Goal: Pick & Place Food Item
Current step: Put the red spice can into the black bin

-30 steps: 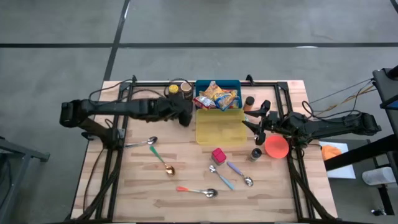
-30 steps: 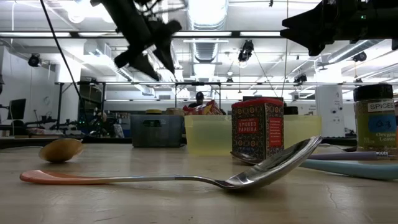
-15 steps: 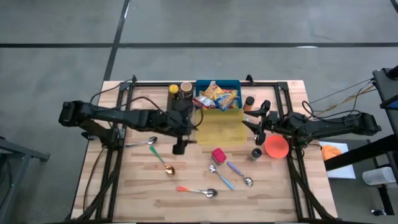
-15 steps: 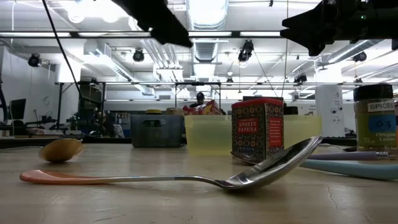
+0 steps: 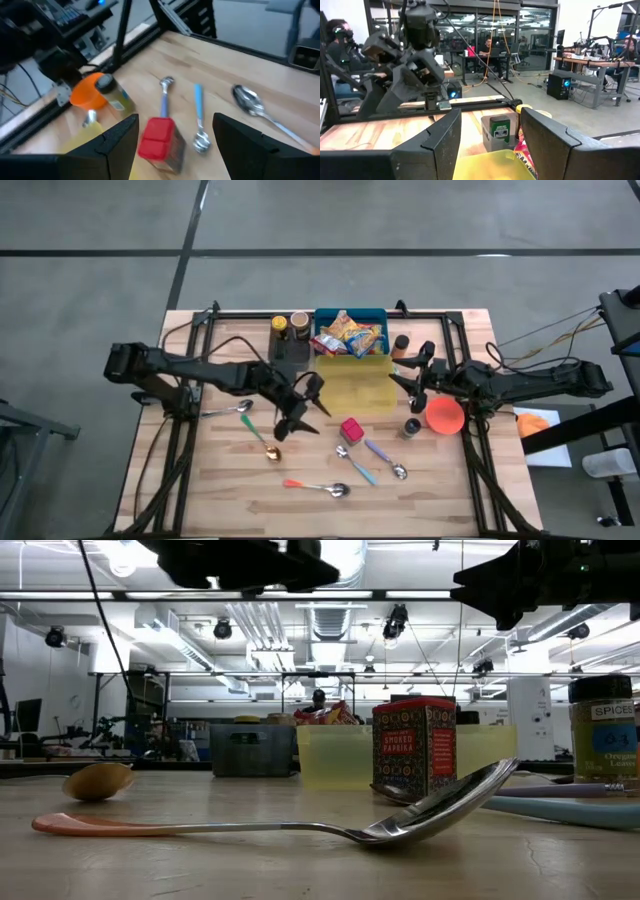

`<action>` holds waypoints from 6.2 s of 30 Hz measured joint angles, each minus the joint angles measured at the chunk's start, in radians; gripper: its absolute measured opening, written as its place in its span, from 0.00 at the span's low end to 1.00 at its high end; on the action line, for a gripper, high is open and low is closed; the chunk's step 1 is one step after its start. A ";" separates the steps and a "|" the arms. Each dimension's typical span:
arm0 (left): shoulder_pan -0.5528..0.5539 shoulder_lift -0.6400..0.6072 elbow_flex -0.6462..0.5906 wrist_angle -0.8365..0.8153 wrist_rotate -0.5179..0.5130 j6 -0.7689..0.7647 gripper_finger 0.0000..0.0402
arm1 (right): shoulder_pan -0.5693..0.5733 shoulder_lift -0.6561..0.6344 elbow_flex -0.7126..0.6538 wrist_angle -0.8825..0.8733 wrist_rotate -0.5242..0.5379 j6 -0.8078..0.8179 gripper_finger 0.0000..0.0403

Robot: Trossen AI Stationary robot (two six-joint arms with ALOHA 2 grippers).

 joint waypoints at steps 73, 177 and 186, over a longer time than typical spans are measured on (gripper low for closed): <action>0.040 0.558 0.338 -0.091 0.038 -0.060 0.97 | 0.000 0.092 0.000 -0.079 0.000 0.000 0.50; 0.032 0.426 0.338 -0.122 -0.033 -0.274 0.52 | 0.000 0.091 0.000 -0.079 0.000 0.000 0.50; 0.032 0.298 0.337 -0.242 -0.224 -0.391 0.56 | 0.000 0.092 0.000 -0.078 0.000 0.000 0.50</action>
